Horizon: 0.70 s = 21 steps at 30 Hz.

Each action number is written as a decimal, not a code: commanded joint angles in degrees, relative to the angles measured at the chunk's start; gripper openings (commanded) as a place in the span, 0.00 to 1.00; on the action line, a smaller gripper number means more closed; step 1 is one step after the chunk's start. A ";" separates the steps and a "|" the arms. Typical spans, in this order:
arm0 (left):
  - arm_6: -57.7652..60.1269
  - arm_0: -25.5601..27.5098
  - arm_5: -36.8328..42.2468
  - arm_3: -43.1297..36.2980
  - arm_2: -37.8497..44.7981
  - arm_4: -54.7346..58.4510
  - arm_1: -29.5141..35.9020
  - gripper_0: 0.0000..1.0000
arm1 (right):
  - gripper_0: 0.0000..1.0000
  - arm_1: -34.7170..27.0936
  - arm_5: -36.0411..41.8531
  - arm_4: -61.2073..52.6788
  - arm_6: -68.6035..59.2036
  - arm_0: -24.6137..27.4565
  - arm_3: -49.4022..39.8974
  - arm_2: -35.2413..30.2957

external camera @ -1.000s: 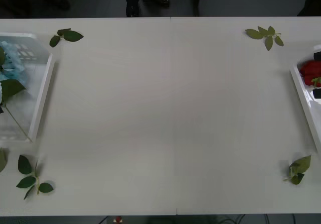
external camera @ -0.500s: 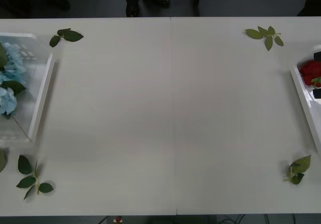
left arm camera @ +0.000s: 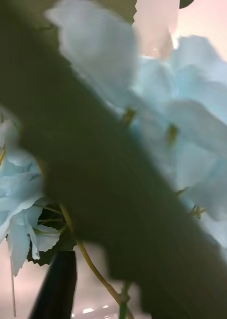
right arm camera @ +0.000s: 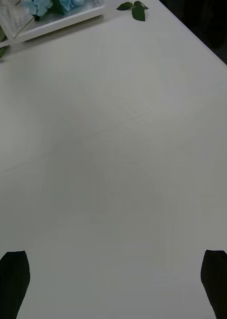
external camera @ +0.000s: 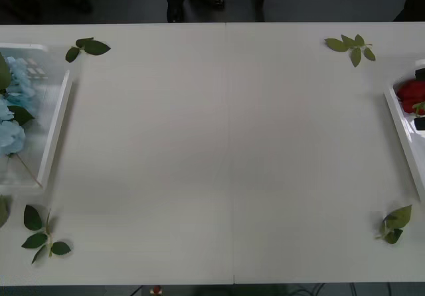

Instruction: Place the red flowers into the right box and the blue flowers into the left box. If a person shows an open palm, hand one flower to the person first, then continue sorting.

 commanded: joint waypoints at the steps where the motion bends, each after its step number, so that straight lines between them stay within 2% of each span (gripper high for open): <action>1: -1.22 0.91 2.28 -1.89 0.87 0.36 2.39 0.94 | 1.00 -2.20 -0.05 -0.57 0.24 -0.57 -0.75 -1.03; 8: 3.00 0.91 10.28 -5.05 1.14 -1.40 5.56 0.96 | 1.00 -2.20 -0.05 -0.57 0.24 -0.57 -0.75 -1.03; 16: 14.69 0.65 22.76 -9.27 1.93 2.47 10.66 0.96 | 1.00 -2.20 -0.05 -0.57 0.24 -0.57 -0.75 -1.03; 21: 24.09 -1.73 28.47 -15.60 2.02 3.09 11.97 0.96 | 1.00 -2.20 -0.05 -0.57 0.24 -0.57 -0.75 -1.03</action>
